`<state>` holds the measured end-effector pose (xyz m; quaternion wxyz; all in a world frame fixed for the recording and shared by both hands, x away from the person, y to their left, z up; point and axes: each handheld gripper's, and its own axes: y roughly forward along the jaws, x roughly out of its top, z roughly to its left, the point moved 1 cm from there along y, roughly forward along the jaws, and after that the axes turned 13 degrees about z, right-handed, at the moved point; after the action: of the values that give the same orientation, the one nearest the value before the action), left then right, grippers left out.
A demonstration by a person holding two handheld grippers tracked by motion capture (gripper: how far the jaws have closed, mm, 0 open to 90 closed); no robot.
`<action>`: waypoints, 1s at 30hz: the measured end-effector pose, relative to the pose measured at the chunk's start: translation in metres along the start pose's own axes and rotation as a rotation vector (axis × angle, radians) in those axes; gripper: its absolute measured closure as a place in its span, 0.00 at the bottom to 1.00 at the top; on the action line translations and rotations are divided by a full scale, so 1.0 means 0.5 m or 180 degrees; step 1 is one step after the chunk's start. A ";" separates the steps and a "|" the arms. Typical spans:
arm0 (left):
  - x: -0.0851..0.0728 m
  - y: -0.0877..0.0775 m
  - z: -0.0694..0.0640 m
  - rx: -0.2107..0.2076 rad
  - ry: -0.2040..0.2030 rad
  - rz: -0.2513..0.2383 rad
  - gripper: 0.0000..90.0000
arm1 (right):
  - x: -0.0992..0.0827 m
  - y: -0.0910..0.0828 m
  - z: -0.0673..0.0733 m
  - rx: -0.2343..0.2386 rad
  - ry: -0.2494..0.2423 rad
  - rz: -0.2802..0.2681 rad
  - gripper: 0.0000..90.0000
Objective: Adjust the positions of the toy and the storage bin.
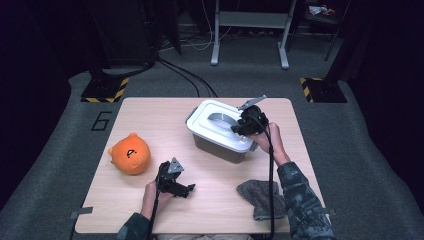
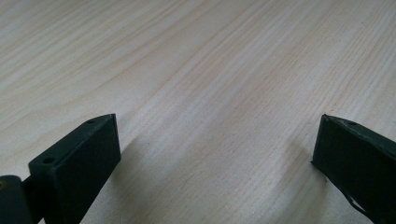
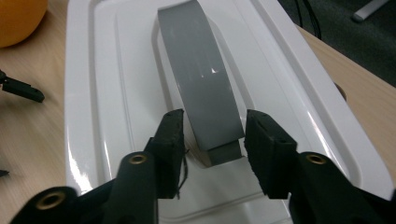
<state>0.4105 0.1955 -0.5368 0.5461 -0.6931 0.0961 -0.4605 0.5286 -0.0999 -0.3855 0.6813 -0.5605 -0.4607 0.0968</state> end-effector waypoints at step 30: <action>0.000 0.000 0.000 0.0001 0.0009 0.0006 0.00 | 0.062 0.015 0.033 -0.0030 -0.0370 -0.0138 0.72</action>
<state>0.4105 0.1957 -0.5367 0.5466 -0.6923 0.0974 -0.4610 0.5367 -0.0659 -0.3767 0.6527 -0.5471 -0.5119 0.1122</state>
